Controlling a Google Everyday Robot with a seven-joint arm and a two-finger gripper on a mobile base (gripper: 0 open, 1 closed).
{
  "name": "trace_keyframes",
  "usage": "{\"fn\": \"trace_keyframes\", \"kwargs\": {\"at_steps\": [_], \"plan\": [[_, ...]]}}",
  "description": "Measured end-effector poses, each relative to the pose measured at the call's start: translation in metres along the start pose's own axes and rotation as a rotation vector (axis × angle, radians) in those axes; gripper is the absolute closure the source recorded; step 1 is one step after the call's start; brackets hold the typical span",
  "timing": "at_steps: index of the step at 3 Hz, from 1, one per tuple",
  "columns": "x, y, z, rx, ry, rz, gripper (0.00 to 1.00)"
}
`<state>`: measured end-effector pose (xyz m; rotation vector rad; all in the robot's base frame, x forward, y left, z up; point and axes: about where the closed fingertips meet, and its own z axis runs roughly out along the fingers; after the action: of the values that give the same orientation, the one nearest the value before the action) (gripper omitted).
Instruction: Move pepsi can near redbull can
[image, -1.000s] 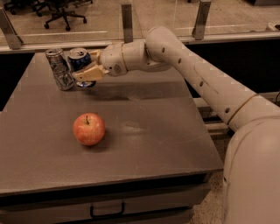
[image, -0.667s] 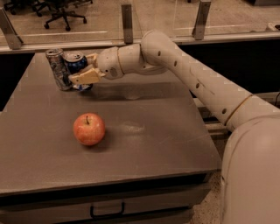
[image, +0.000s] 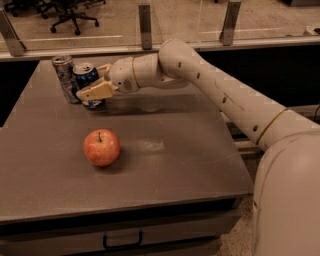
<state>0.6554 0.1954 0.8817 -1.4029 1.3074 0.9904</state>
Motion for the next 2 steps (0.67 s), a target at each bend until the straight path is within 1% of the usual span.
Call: {"fn": "trace_keyframes", "kwargs": {"at_steps": [1, 2], "plan": [[0.009, 0.0, -0.005, 0.017, 0.014, 0.031, 0.0], [0.019, -0.006, -0.022, 0.05, 0.036, 0.059, 0.0]]}}
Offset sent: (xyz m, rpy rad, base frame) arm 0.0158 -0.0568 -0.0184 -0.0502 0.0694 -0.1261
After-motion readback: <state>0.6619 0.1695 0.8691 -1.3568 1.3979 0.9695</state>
